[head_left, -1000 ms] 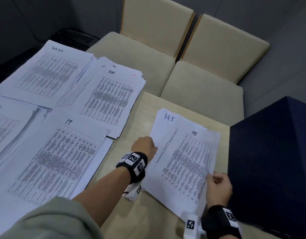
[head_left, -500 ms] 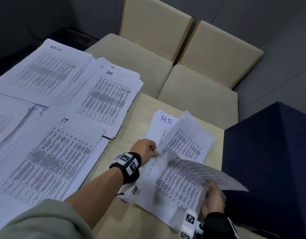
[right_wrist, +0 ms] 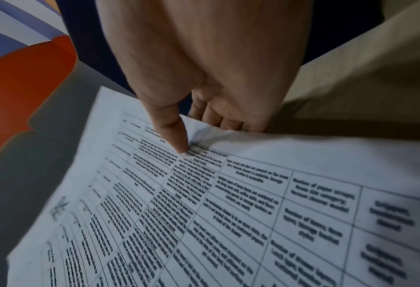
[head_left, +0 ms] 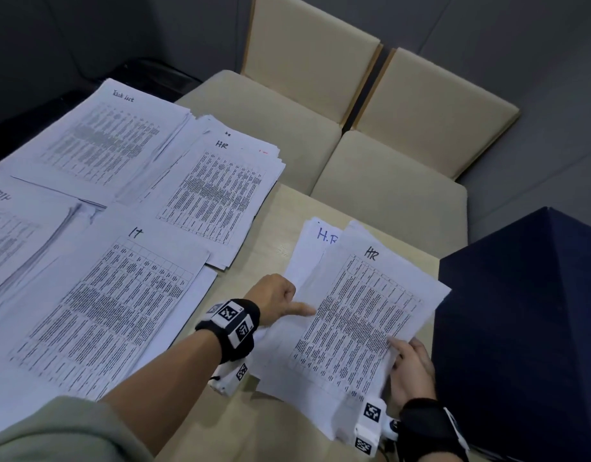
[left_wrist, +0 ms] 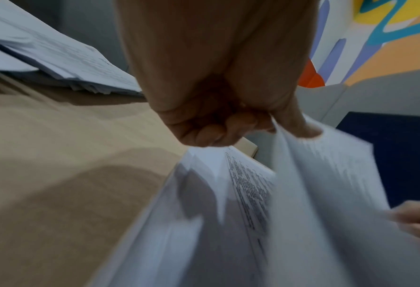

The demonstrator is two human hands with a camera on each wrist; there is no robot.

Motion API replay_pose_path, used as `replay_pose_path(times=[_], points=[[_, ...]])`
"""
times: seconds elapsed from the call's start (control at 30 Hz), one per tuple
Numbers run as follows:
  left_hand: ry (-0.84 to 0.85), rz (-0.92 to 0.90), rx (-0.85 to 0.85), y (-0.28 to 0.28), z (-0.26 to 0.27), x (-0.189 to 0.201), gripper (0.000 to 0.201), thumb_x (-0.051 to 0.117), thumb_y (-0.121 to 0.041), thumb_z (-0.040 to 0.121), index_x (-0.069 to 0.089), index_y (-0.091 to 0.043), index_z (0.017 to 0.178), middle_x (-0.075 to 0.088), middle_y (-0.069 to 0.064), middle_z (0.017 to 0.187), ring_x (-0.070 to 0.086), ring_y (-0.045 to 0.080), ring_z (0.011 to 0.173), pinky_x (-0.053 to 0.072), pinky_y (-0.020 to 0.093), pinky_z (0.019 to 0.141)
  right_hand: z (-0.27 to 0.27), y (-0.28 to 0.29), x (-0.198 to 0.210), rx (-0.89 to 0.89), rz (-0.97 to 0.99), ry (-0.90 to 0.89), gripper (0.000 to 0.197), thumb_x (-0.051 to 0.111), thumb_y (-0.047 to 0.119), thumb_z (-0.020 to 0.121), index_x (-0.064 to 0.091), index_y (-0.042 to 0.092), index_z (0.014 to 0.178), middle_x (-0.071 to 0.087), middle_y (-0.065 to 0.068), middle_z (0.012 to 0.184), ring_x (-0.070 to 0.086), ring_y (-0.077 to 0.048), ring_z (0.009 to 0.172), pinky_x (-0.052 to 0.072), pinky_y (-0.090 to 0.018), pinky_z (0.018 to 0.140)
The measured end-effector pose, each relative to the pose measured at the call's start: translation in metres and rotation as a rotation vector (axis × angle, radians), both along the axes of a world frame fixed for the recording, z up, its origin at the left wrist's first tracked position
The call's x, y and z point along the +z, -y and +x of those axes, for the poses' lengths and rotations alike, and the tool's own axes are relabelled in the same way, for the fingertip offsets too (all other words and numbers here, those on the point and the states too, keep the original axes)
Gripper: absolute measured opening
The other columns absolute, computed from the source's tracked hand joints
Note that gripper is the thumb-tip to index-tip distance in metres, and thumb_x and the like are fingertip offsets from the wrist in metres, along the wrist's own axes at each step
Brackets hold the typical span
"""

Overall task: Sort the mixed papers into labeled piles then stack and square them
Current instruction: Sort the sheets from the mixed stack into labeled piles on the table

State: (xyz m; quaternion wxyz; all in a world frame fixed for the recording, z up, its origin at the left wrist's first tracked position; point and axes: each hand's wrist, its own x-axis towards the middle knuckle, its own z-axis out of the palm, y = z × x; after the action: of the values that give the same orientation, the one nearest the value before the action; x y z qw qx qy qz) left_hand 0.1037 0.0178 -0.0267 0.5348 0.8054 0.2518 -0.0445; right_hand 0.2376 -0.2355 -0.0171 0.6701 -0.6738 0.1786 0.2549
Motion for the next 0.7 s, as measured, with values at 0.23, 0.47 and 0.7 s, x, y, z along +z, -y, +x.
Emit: replay_pose_path(times=[0.23, 0.47, 0.7], points=[[0.119, -0.186, 0.049, -0.005, 0.011, 0.005, 0.046, 0.046, -0.041, 0.102, 0.039, -0.013, 0.066, 0.037, -0.001, 0.062, 0.034, 0.014, 0.057, 0.026, 0.030, 0.061, -0.002, 0.003, -0.003, -0.011, 0.025, 0.019, 0.041, 0.054, -0.004, 0.093, 0.055, 0.012, 0.130, 0.067, -0.017, 0.113, 0.063, -0.031, 0.099, 0.051, -0.038, 0.078], [0.125, -0.395, 0.383, -0.003, 0.009, 0.002, 0.034, 0.052, -0.033, 0.101, 0.071, -0.005, 0.105, 0.068, 0.002, 0.107, 0.063, 0.018, 0.097, 0.046, 0.034, 0.092, -0.002, 0.006, -0.003, -0.078, 0.027, 0.039, 0.021, 0.055, -0.006, 0.093, 0.061, 0.012, 0.084, 0.068, -0.008, 0.077, 0.063, -0.017, 0.069, 0.053, -0.018, 0.052], [0.113, -0.127, 0.434, -0.010, 0.006, -0.005, 0.038, 0.047, -0.013, 0.099, 0.034, -0.015, 0.064, 0.028, -0.004, 0.059, 0.025, 0.015, 0.055, 0.023, 0.029, 0.056, -0.007, 0.007, -0.006, -0.027, 0.061, 0.069, 0.031, 0.051, -0.007, 0.090, 0.066, 0.014, 0.107, 0.072, -0.012, 0.098, 0.066, -0.024, 0.086, 0.051, -0.039, 0.082]])
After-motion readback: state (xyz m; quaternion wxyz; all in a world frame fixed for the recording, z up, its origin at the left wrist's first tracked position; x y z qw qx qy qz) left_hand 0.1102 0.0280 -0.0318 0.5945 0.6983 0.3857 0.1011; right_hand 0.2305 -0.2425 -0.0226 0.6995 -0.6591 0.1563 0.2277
